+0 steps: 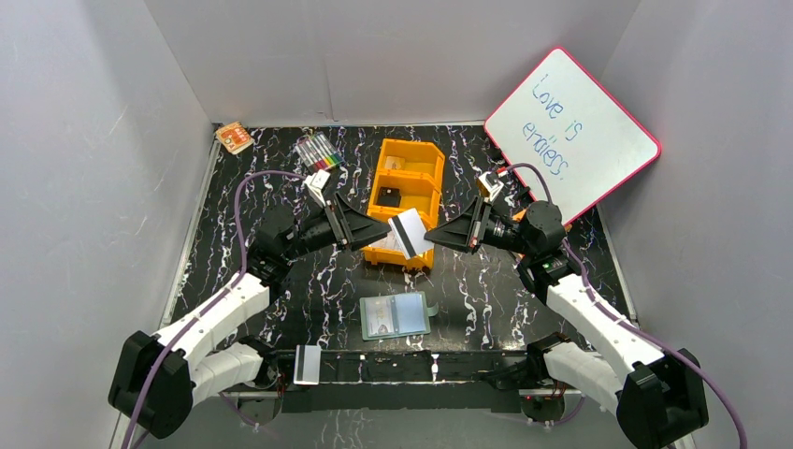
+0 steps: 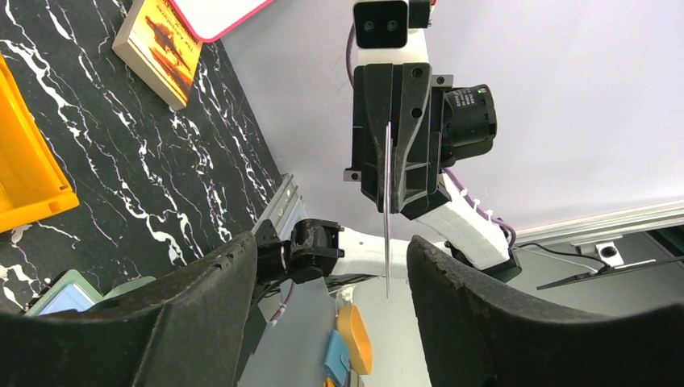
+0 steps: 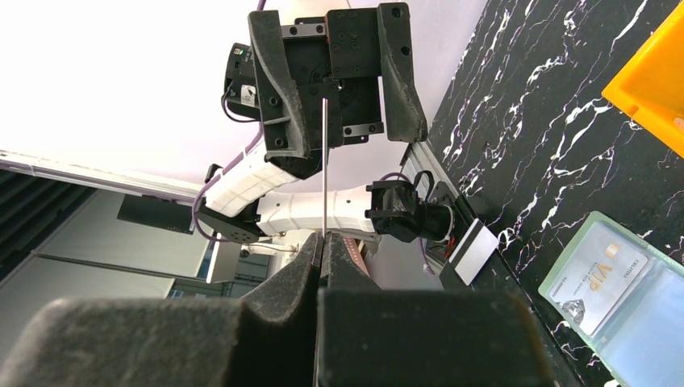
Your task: Put the credit cards into the card holder
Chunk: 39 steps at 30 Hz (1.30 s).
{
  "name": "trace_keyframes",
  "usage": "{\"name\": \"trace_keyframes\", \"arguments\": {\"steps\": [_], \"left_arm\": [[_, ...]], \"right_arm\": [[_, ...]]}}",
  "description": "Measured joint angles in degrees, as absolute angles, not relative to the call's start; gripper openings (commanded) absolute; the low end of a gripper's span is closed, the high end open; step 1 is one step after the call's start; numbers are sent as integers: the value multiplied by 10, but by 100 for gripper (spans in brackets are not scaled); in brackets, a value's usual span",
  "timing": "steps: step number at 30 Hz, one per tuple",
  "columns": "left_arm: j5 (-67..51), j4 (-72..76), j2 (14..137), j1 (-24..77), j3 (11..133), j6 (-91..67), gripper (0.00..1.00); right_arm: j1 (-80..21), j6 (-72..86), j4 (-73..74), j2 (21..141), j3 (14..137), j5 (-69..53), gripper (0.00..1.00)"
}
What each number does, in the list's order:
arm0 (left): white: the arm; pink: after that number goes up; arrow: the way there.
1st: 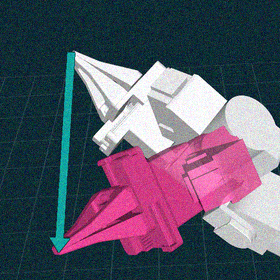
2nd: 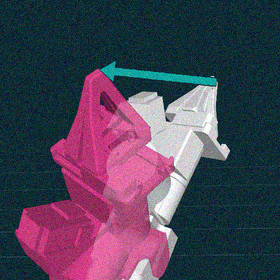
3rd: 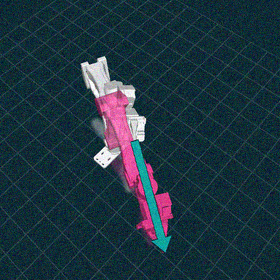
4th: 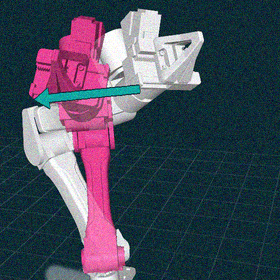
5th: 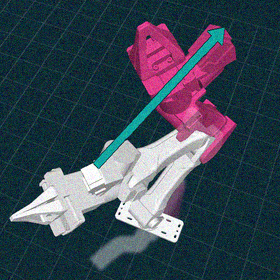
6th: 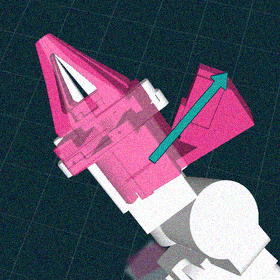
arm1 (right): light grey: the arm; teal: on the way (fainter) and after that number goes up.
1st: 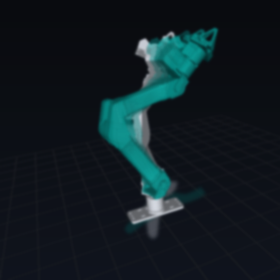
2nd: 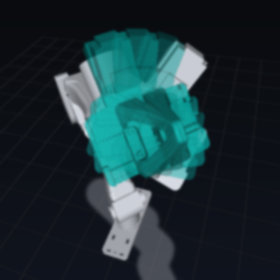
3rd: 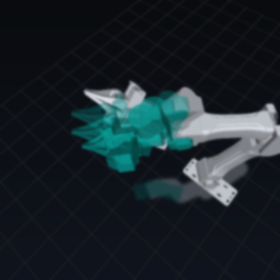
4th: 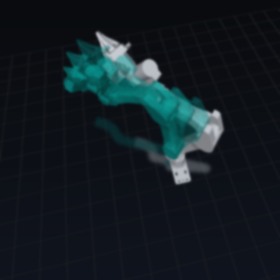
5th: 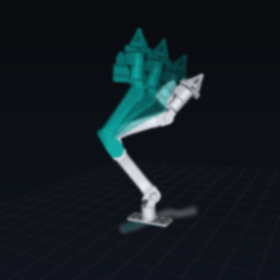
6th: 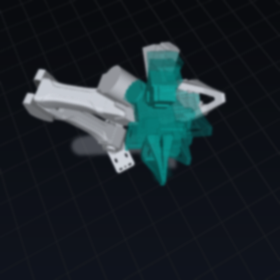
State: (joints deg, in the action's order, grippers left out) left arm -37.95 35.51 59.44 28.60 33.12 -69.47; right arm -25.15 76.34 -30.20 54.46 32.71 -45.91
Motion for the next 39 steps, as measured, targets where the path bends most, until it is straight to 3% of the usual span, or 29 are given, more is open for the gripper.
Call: {"name": "trace_keyframes", "arguments": {"steps": [30,35,39], "left_arm": [[-386,377,648,286,349,-706,59],[-393,397,658,286,356,-719,51],[-400,425,667,286,357,-738,29]], "right_arm": [[-253,776,-319,557,328,-471,0],[-257,776,-319,559,329,-471,0],[-261,776,-320,569,333,-470,0]]}}
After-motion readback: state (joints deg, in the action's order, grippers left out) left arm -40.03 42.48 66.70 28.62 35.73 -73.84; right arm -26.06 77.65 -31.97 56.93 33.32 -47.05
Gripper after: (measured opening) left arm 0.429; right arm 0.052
